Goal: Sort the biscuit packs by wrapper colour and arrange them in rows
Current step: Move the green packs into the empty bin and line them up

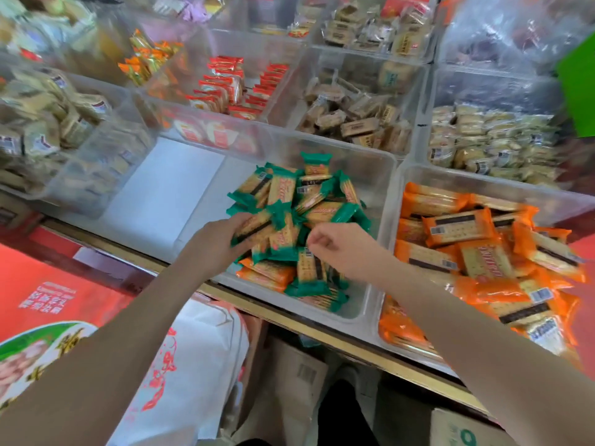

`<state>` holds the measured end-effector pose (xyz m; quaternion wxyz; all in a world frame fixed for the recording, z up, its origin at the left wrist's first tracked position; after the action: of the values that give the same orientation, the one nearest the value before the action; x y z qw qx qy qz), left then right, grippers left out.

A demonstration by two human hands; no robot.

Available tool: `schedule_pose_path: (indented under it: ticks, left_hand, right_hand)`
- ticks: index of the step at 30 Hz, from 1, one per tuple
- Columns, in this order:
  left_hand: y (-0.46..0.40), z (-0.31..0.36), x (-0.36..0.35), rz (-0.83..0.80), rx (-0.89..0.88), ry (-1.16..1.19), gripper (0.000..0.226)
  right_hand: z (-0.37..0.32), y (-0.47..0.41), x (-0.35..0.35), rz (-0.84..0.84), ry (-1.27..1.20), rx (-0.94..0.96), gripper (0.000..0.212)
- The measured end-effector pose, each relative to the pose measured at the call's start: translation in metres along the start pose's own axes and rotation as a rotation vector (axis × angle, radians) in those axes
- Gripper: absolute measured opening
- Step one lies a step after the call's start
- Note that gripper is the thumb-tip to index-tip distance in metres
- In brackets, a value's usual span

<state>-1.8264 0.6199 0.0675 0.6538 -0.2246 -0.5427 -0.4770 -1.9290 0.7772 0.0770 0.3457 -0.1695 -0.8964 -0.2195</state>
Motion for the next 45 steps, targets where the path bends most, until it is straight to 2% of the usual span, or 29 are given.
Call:
schedule_pose_path:
  ticks: [4,8,11,16,19,21,22,24,26,27,30,32,35,38,41,45]
  left_hand:
    - [-0.021,-0.022,-0.01,-0.09,-0.099,-0.148,0.043]
    - [-0.033,-0.023,-0.013,-0.072,-0.223,-0.283,0.039]
    - [-0.033,-0.022,-0.01,-0.051,-0.266,-0.36,0.04]
    - [-0.028,-0.024,-0.001,0.004,-0.263,-0.289,0.051]
    - [-0.024,-0.019,0.01,0.109,-0.336,-0.228,0.053]
    - [-0.02,-0.01,0.025,0.292,-0.427,-0.222,0.042]
    - [-0.019,-0.004,0.027,0.298,-0.467,-0.18,0.032]
    - [-0.019,0.008,0.013,0.084,-0.511,-0.045,0.013]
    - [-0.014,0.016,-0.022,-0.266,-0.528,0.047,0.013]
    - [-0.013,0.018,-0.035,-0.39,-0.526,0.06,0.017]
    - [-0.015,0.021,-0.061,-0.625,-0.483,-0.028,0.025]
    - [-0.017,0.028,-0.077,-0.707,-0.528,-0.205,0.033]
    - [-0.016,0.042,-0.092,-0.694,-0.687,-0.501,0.043]
    - [-0.011,0.048,-0.096,-0.601,-0.884,-0.733,0.041]
    - [-0.01,0.053,-0.093,-0.483,-1.043,-0.847,0.043]
    - [-0.012,0.061,-0.095,-0.418,-1.127,-0.947,0.052]
  right_hand:
    - [-0.004,-0.015,-0.045,-0.127,0.159,0.018,0.021]
    - [-0.01,-0.036,-0.087,-0.278,0.31,0.058,0.022]
    - [-0.003,-0.049,-0.101,-0.292,0.523,-0.01,0.03]
    - [-0.001,-0.056,-0.111,-0.24,0.779,-0.004,0.036]
    - [-0.003,-0.054,-0.1,-0.234,0.723,-0.042,0.035]
    - [-0.006,-0.05,-0.082,-0.18,0.636,-0.077,0.034]
    - [-0.006,-0.047,-0.071,-0.138,0.594,-0.088,0.031]
    - [-0.003,-0.038,-0.047,-0.043,0.481,-0.119,0.026]
    - [0.004,-0.03,-0.027,0.034,0.335,-0.158,0.019]
    - [0.007,-0.027,-0.019,0.06,0.276,-0.172,0.015]
    - [0.011,-0.02,-0.004,0.128,0.17,-0.198,0.015]
    - [0.011,-0.016,0.001,0.163,0.145,-0.2,0.017]
    - [0.013,-0.011,0.001,0.183,0.103,-0.213,0.017]
    - [0.02,-0.007,0.002,0.195,0.03,-0.251,0.02]
    - [0.023,-0.003,0.005,0.207,0.006,-0.266,0.021]
    - [0.02,0.0,0.008,0.225,0.006,-0.241,0.021]
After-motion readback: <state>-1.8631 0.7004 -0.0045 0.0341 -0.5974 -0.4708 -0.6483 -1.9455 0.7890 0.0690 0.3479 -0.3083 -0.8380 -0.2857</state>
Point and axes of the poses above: each hand's wrist, its own y-axis away from the middle knuckle, its own x-axis out of the back of the hand, z = x × y, the point moved 8 cm from there along -y, towards the middle knuckle, and after that the axes turned 1 degree about -y, right-handed, at the moved point
